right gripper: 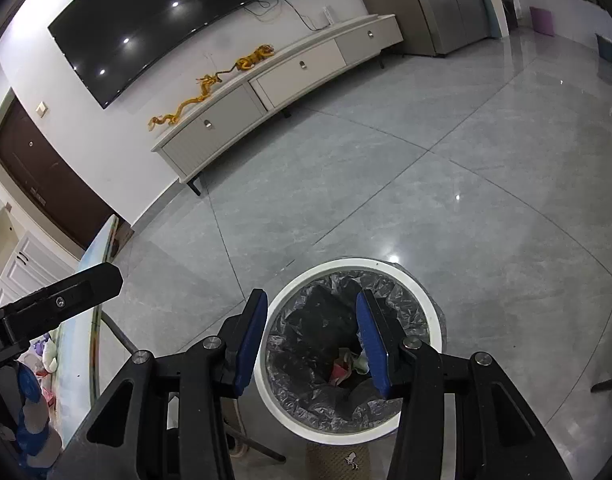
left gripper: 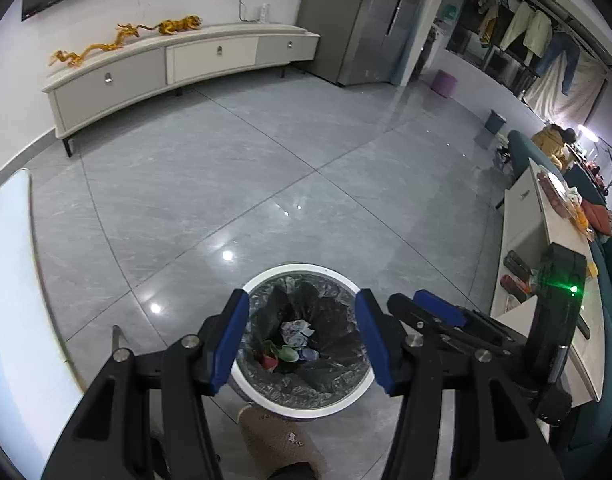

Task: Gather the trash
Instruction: 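Move both tools back over the trash pile on the table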

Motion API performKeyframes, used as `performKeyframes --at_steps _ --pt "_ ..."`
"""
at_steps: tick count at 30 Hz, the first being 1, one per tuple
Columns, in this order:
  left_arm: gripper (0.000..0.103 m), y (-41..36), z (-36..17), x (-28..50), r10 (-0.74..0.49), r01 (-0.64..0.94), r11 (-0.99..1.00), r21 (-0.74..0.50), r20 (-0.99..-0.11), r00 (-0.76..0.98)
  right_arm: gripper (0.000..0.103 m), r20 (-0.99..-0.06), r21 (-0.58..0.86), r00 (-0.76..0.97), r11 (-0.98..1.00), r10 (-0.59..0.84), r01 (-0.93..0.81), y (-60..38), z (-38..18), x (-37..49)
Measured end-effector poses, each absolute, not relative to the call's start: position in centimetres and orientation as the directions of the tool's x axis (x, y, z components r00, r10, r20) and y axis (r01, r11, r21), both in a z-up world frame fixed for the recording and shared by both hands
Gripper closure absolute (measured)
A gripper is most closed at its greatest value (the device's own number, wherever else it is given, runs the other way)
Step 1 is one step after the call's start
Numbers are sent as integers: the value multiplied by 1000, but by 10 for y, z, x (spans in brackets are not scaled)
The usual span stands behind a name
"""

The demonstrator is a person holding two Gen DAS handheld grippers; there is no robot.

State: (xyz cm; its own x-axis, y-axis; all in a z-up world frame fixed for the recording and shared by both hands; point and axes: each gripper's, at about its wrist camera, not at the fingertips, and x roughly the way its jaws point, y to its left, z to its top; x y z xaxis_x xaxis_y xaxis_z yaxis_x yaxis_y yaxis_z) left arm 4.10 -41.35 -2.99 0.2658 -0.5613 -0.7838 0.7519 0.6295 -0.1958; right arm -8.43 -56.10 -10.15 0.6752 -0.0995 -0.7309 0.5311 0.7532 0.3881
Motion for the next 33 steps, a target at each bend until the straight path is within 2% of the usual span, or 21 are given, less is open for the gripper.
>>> performKeyframes --at_steps 7,11,21,33 --pt "49 -387 -18 29 -544 732 666 -145 -766 342 57 -716 375 690 777 -103 505 -544 -86 -90" --pt "32 -363 -13 20 -538 712 690 -131 -751 383 57 -710 365 697 792 -103 489 -533 -77 -90" --pt "32 -306 13 6 -510 663 745 -73 -703 496 57 -677 332 730 845 -97 420 -496 -44 -88" --pt "32 -224 46 -16 -481 591 806 -19 -603 636 57 -632 275 771 909 -75 314 -436 3 -83"
